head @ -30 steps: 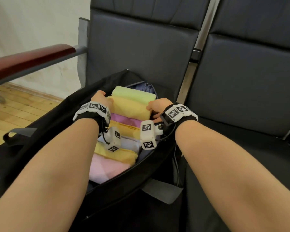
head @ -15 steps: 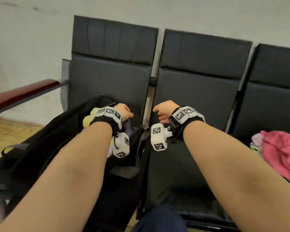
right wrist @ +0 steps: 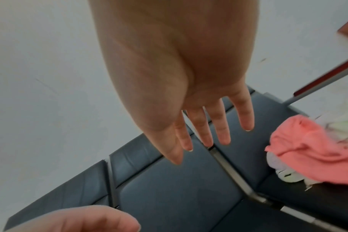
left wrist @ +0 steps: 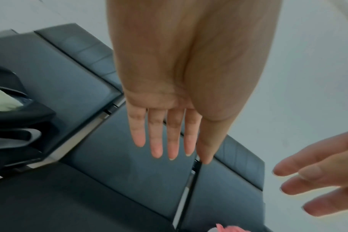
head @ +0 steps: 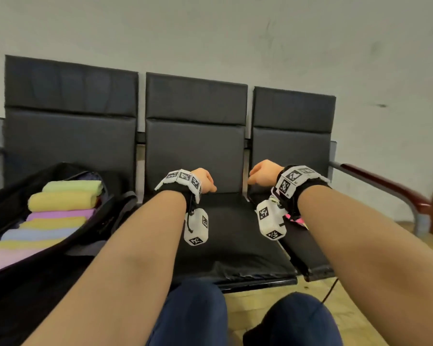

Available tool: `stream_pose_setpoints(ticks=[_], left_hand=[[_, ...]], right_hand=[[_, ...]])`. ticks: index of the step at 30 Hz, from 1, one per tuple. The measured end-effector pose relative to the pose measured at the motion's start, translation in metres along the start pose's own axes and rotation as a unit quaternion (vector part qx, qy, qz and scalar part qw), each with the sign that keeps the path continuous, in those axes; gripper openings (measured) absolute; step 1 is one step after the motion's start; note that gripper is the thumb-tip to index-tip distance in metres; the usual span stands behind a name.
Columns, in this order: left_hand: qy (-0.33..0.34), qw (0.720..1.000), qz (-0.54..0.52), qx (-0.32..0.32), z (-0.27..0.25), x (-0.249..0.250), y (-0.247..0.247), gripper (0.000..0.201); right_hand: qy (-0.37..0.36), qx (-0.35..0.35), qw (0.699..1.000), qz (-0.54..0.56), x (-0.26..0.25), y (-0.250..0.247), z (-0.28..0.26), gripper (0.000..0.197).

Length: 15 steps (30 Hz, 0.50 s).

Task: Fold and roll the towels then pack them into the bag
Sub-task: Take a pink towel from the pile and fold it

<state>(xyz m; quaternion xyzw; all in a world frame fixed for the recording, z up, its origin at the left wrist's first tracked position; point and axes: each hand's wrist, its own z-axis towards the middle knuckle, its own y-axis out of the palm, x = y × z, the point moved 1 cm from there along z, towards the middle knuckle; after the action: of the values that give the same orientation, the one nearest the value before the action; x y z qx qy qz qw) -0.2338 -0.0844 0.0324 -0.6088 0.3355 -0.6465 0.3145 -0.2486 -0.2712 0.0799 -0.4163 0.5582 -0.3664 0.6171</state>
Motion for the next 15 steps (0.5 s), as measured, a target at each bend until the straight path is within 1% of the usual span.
stream_pose_setpoints(ticks=[6,9,11,15], left_hand=[[0.057,0.997,0.029,-0.043,0.011,0.062,0.05,0.026],[0.075,0.994,0.041,-0.062,0.027,0.084,0.074,0.026],[0.08,0.993,0.049,-0.075,0.045,0.097,0.092,0.025],[0.08,0.989,0.061,-0.107,0.087,0.115,0.126,0.028]], right_hand=[[0.071,0.015,0.996,-0.051,0.091,-0.016,-0.023,0.03],[0.106,0.002,0.993,-0.057,0.136,-0.017,-0.013,0.029],[0.129,-0.01,0.991,-0.042,0.161,-0.018,-0.005,0.033],[0.142,-0.025,0.989,-0.031,0.201,-0.018,0.014,0.038]])
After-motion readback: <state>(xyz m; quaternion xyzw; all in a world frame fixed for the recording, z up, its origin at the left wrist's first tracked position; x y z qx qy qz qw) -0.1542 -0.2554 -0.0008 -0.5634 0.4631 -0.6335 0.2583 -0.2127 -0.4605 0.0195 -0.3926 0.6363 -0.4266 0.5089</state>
